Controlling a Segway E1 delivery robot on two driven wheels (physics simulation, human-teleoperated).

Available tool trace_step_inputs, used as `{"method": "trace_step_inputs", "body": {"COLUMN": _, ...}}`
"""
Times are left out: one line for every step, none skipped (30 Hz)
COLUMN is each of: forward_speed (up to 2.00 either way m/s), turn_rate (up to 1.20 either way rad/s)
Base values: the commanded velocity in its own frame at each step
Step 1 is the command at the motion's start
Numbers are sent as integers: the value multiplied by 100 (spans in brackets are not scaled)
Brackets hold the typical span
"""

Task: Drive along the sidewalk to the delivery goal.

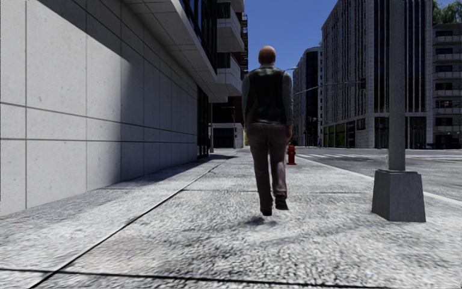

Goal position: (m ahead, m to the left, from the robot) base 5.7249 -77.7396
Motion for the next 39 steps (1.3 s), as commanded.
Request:
{"method": "trace_step_inputs", "body": {"forward_speed": 115, "turn_rate": 0}}
{"method": "trace_step_inputs", "body": {"forward_speed": 115, "turn_rate": 0}}
{"method": "trace_step_inputs", "body": {"forward_speed": 115, "turn_rate": 0}}
{"method": "trace_step_inputs", "body": {"forward_speed": 115, "turn_rate": 0}}
{"method": "trace_step_inputs", "body": {"forward_speed": 125, "turn_rate": 0}}
{"method": "trace_step_inputs", "body": {"forward_speed": 138, "turn_rate": 0}}
{"method": "trace_step_inputs", "body": {"forward_speed": 145, "turn_rate": 0}}
{"method": "trace_step_inputs", "body": {"forward_speed": 145, "turn_rate": 0}}
{"method": "trace_step_inputs", "body": {"forward_speed": 147, "turn_rate": 0}}
{"method": "trace_step_inputs", "body": {"forward_speed": 147, "turn_rate": 0}}
{"method": "trace_step_inputs", "body": {"forward_speed": 147, "turn_rate": 0}}
{"method": "trace_step_inputs", "body": {"forward_speed": 145, "turn_rate": 0}}
{"method": "trace_step_inputs", "body": {"forward_speed": 139, "turn_rate": 0}}
{"method": "trace_step_inputs", "body": {"forward_speed": 136, "turn_rate": 0}}
{"method": "trace_step_inputs", "body": {"forward_speed": 136, "turn_rate": 0}}
{"method": "trace_step_inputs", "body": {"forward_speed": 133, "turn_rate": 0}}
{"method": "trace_step_inputs", "body": {"forward_speed": 131, "turn_rate": 0}}
{"method": "trace_step_inputs", "body": {"forward_speed": 131, "turn_rate": 0}}
{"method": "trace_step_inputs", "body": {"forward_speed": 128, "turn_rate": 0}}
{"method": "trace_step_inputs", "body": {"forward_speed": 124, "turn_rate": 0}}
{"method": "trace_step_inputs", "body": {"forward_speed": 117, "turn_rate": 0}}
{"method": "trace_step_inputs", "body": {"forward_speed": 114, "turn_rate": 0}}
{"method": "trace_step_inputs", "body": {"forward_speed": 114, "turn_rate": 0}}
{"method": "trace_step_inputs", "body": {"forward_speed": 113, "turn_rate": 1}}
{"method": "trace_step_inputs", "body": {"forward_speed": 113, "turn_rate": 9}}
{"method": "trace_step_inputs", "body": {"forward_speed": 113, "turn_rate": 9}}
{"method": "trace_step_inputs", "body": {"forward_speed": 112, "turn_rate": 13}}
{"method": "trace_step_inputs", "body": {"forward_speed": 112, "turn_rate": 15}}
{"method": "trace_step_inputs", "body": {"forward_speed": 112, "turn_rate": 15}}
{"method": "trace_step_inputs", "body": {"forward_speed": 112, "turn_rate": 15}}
{"method": "trace_step_inputs", "body": {"forward_speed": 111, "turn_rate": 15}}
{"method": "trace_step_inputs", "body": {"forward_speed": 110, "turn_rate": 4}}
{"method": "trace_step_inputs", "body": {"forward_speed": 110, "turn_rate": 4}}
{"method": "trace_step_inputs", "body": {"forward_speed": 109, "turn_rate": 0}}
{"method": "trace_step_inputs", "body": {"forward_speed": 109, "turn_rate": 0}}
{"method": "trace_step_inputs", "body": {"forward_speed": 109, "turn_rate": 0}}
{"method": "trace_step_inputs", "body": {"forward_speed": 109, "turn_rate": 0}}
{"method": "trace_step_inputs", "body": {"forward_speed": 109, "turn_rate": 0}}
{"method": "trace_step_inputs", "body": {"forward_speed": 109, "turn_rate": 0}}
